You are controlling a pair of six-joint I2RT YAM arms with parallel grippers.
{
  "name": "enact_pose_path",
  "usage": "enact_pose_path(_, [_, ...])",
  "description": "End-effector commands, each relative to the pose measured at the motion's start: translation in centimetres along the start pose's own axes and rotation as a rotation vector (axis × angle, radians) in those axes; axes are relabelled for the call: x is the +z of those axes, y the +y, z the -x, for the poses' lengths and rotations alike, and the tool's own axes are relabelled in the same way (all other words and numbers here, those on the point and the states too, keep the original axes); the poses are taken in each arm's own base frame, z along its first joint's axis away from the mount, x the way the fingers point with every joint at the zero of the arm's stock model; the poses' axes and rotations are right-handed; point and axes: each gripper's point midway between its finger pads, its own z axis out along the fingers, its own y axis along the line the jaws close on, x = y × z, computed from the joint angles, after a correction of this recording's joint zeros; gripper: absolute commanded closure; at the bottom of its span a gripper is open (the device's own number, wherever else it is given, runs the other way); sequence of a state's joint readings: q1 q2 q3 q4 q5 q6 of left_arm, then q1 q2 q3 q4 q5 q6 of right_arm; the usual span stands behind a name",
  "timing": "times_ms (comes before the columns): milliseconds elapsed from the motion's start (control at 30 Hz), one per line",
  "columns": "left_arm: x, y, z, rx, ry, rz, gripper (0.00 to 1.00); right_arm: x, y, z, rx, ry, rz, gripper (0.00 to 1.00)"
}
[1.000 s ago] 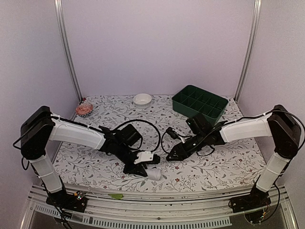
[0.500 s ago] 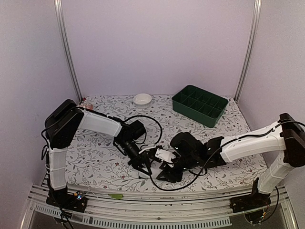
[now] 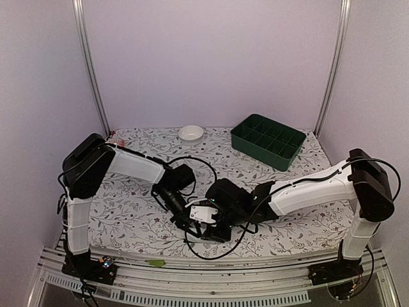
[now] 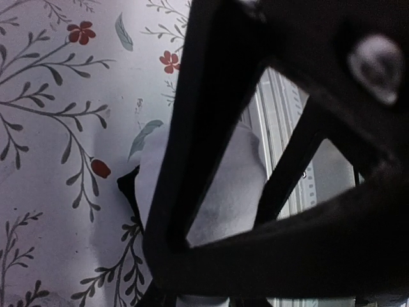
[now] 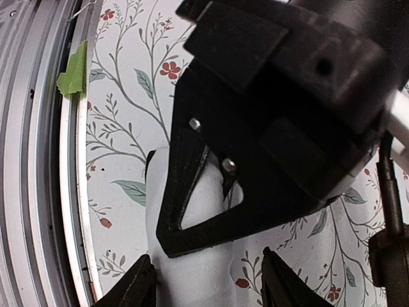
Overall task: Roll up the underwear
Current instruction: Pick up the underwear from the center of the board, then place the underwear in the storage box.
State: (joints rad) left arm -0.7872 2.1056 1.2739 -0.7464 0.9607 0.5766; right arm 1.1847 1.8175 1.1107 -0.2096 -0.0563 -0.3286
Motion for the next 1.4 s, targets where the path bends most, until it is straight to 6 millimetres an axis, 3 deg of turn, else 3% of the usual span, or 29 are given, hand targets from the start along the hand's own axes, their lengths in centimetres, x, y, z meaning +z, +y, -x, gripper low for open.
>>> enact_pose_path(0, [0.8,1.2,-2.5,-0.064,0.086,0.026,0.93,1.0,2.3,-0.7,-0.046,0.056,0.125,0.43])
enact_pose_path(167, [0.8,1.4,-2.6,-0.064,0.09,0.032,0.92,2.6,3.5,-2.7,-0.023,0.145,0.173,0.46])
enact_pose_path(400, [0.8,1.6,-2.6,-0.063,0.095,0.045,0.91,3.8,2.9,-5.3,-0.009,0.243,0.114,0.52])
enact_pose_path(467, [0.7,1.7,-2.6,-0.063,0.097,0.054,0.91,3.9,2.8,-5.6,-0.008,0.258,0.104,0.61])
enact_pose_path(533, [0.6,2.1,-2.8,-0.064,0.109,0.076,0.91,3.9,2.7,-5.8,-0.009,0.264,0.099,0.85])
enact_pose_path(600, [0.4,2.4,-2.8,-0.061,0.115,0.105,0.88,3.8,2.9,-5.9,-0.007,0.272,0.106,1.0])
enact_pose_path(733, [-1.5,3.8,-1.4,-0.017,0.076,0.253,0.68,3.0,2.9,-5.2,0.038,0.252,0.113,1.0])
enact_pose_path(800, [-3.3,4.6,-0.7,0.018,0.041,0.361,0.55,2.3,2.3,-4.3,0.087,0.213,0.111,1.0])
enact_pose_path(900, [-7.6,4.8,1.6,0.088,-0.072,0.559,0.3,0.8,0.2,-3.1,0.203,0.152,0.065,1.0])
enact_pose_path(933, [-9.2,4.9,2.3,0.107,-0.111,0.63,0.15,0.3,-0.8,-2.7,0.245,0.137,0.037,1.0])
enact_pose_path(967, [-10.8,4.8,3.1,0.13,-0.151,0.7,0.05,-0.3,-1.8,-2.3,0.287,0.121,0.002,1.0])
enact_pose_path(1033, [-13.6,4.1,4.3,0.178,-0.226,0.823,0.04,-1.9,-3.8,-1.1,0.345,0.053,-0.073,1.0])
enact_pose_path(1200, [-22.1,0.7,7.6,0.301,-0.457,1.146,0.04,-8.1,-8.7,1.9,0.509,-0.172,-0.235,1.0])
enact_pose_path(1367, [-28.1,-2.6,9.0,0.324,-0.663,1.336,0.04,-15.5,-14.6,2.5,0.717,-0.343,-0.541,1.0])
